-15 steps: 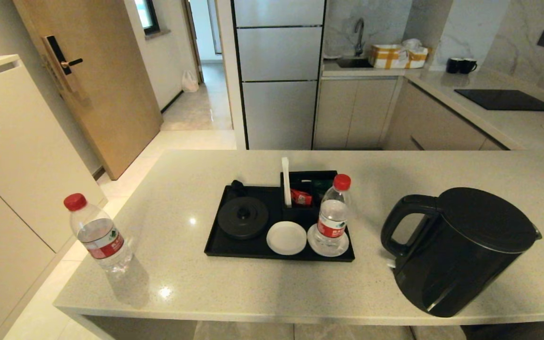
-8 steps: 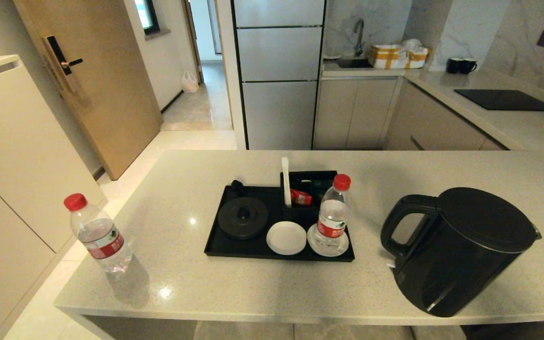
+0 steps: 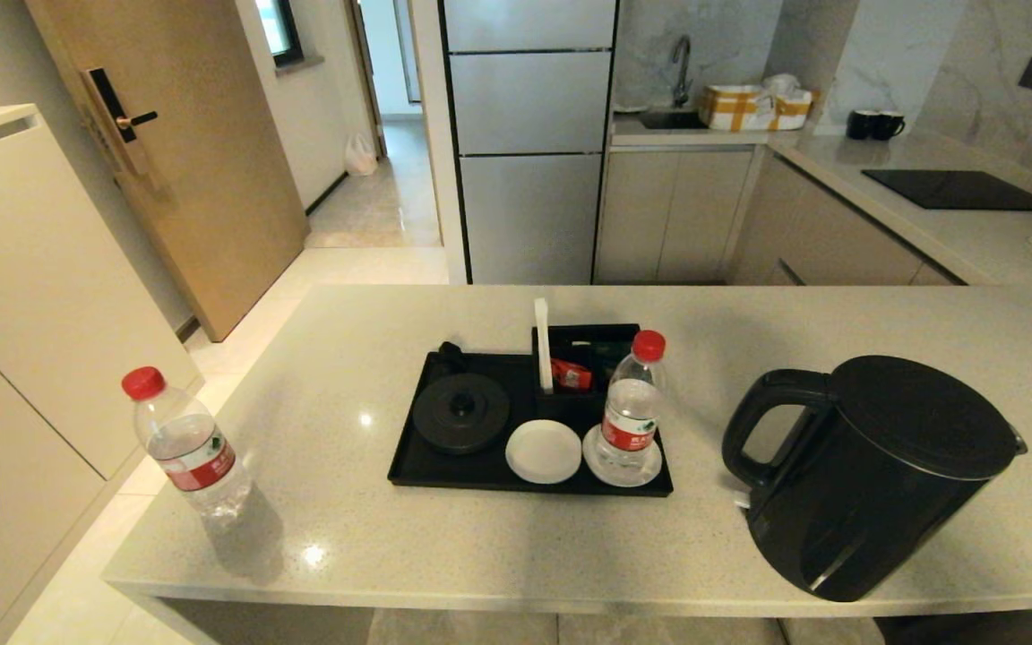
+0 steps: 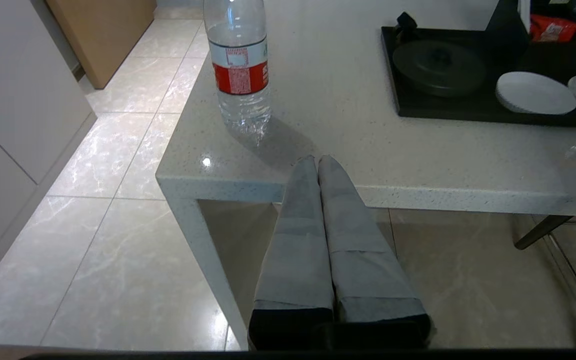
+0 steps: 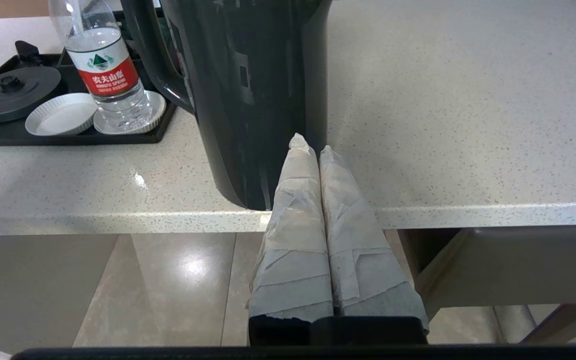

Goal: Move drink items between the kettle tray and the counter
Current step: Return the kettle to its original position

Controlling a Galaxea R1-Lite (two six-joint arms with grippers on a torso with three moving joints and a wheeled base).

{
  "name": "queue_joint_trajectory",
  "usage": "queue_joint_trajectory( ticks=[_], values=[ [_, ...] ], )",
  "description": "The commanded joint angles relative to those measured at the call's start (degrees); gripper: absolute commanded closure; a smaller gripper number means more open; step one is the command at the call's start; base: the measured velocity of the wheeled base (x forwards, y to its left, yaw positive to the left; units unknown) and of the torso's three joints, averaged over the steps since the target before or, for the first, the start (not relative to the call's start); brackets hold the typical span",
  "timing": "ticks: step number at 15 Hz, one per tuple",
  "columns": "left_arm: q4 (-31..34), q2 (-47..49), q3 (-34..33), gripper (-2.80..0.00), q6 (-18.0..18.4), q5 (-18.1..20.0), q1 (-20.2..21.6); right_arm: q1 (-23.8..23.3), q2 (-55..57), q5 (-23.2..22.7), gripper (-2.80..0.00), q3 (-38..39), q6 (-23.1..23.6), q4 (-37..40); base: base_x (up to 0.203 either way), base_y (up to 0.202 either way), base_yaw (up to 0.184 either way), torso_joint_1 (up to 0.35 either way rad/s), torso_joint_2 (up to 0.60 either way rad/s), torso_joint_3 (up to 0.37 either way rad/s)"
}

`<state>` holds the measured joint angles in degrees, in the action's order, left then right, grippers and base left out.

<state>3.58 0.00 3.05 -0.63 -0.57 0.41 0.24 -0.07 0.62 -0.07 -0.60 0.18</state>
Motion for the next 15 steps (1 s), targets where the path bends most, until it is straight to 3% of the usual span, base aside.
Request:
queue_joint_trajectory(
  ticks=[1,3,15],
  values=[
    [0.74,0.0,-1.23,0.0,3.89,0.26,0.02,0.02,-0.01,-0.01,0.0,-0.01,-0.02,-0.01,0.0,0.0,0.0,0.0,0.0,0.0],
    [1.03,0.0,-1.21,0.0,5.57,2.07,0.02,0.02,-0.01,-0.01,0.0,0.07,-0.02,-0.01,0.0,0.0,0.0,0.0,0.0,0.0],
    [0.28,0.0,-1.47,0.0,4.41,1.72,0.02,0.02,-0.01,-0.01,0.0,0.07,-0.02,-0.01,0.0,0.0,0.0,0.0,0.0,0.0]
  ],
)
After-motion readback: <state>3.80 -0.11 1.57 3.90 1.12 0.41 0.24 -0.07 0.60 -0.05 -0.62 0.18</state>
